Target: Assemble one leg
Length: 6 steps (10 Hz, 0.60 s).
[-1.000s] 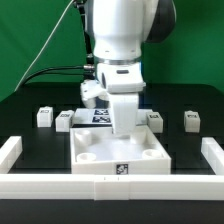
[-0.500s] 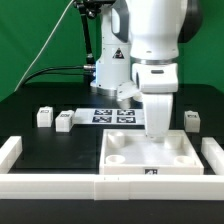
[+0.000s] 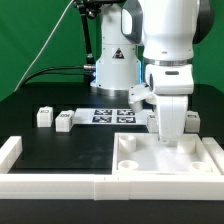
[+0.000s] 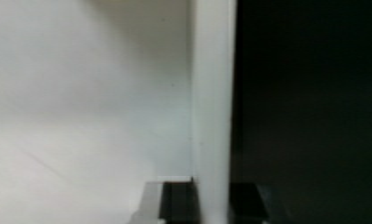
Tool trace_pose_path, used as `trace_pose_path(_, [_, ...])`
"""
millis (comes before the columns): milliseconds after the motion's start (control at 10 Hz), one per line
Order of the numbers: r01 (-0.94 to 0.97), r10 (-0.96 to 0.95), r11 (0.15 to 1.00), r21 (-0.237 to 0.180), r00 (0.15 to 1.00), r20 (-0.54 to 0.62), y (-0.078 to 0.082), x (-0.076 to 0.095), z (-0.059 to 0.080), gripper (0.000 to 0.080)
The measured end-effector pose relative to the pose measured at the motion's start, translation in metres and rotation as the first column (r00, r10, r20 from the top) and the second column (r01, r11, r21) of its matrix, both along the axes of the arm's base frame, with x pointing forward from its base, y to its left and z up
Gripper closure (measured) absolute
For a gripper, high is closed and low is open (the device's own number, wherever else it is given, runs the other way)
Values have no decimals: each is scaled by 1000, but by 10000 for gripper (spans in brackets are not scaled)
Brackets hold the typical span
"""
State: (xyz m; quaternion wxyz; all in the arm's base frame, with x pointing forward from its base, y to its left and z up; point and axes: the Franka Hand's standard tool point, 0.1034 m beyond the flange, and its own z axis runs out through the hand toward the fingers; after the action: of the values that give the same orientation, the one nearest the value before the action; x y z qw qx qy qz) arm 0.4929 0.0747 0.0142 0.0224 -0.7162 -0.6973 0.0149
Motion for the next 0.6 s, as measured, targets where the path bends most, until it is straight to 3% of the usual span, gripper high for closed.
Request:
trace_pose_path(300, [4, -4, 1000, -3, 1000, -6, 1, -1, 0, 733])
trace_pose_path(400, [4, -4, 1000, -3, 1000, -6, 1, -1, 0, 629])
trace_pose_path(500, [5, -5, 1000, -3, 1000, -6, 1, -1, 0, 629])
trace_pose_path(600, [5, -5, 1000, -3, 1000, -6, 1, -1, 0, 417])
